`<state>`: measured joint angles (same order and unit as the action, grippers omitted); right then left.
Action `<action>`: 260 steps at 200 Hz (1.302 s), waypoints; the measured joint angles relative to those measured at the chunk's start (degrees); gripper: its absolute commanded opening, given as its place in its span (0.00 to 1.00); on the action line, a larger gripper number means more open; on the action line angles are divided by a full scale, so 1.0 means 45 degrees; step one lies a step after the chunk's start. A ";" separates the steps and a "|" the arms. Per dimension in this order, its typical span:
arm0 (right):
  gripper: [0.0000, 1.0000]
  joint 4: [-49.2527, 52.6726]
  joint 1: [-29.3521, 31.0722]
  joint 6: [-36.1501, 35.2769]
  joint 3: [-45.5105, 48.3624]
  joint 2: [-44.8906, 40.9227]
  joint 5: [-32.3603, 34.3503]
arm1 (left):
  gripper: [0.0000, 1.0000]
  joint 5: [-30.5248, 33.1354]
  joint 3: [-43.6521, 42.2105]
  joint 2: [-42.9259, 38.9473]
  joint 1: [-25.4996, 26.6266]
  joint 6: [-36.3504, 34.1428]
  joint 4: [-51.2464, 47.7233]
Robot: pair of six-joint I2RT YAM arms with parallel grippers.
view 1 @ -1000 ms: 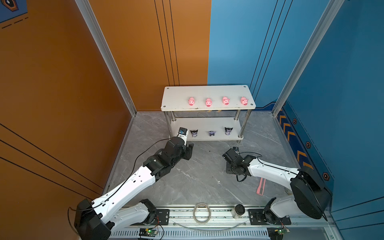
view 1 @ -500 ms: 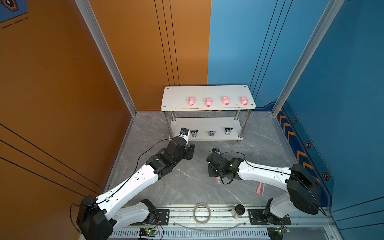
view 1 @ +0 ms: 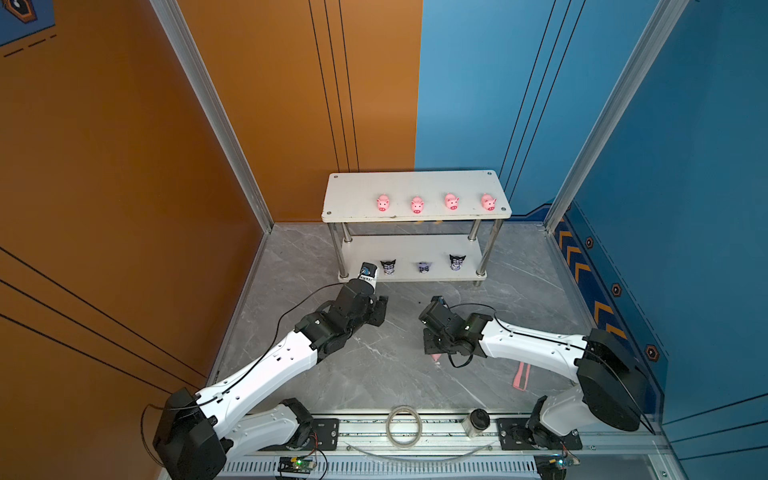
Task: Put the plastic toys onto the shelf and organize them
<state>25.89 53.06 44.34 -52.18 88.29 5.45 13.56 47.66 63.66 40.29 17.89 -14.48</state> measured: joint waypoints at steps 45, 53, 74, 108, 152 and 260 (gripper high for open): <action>0.00 -0.0325 -0.0146 -0.0015 0.0155 0.0330 -0.0180 | 0.59 0.0005 -0.0219 0.0000 -0.0024 0.0155 -0.0097; 0.00 -0.0384 -0.0223 -0.0049 0.0214 0.0306 -0.0185 | 0.59 0.0005 -0.0238 0.0000 -0.0024 0.0199 -0.0097; 0.00 -0.0515 -0.0491 -0.0189 0.0525 0.0029 -0.0228 | 0.59 0.0005 -0.0257 0.0083 -0.0024 0.0330 -0.0112; 0.00 -0.0520 -0.1132 -0.0340 0.1190 -0.0704 -0.0228 | 0.59 0.0000 -0.0257 0.0316 -0.0019 0.0481 -0.0107; 0.00 -0.0505 -0.1802 -0.0491 0.2268 -0.1209 -0.0432 | 0.59 -0.0049 -0.0257 0.0675 0.0005 0.0665 -0.0097; 0.04 -0.0427 -0.1875 -0.1443 0.1141 -0.0495 -0.1001 | 0.57 -0.0665 -0.0393 0.0879 0.0894 0.0563 0.0131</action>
<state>23.97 44.62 37.85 -47.05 86.06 0.95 10.57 45.89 67.61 44.31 20.43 -13.89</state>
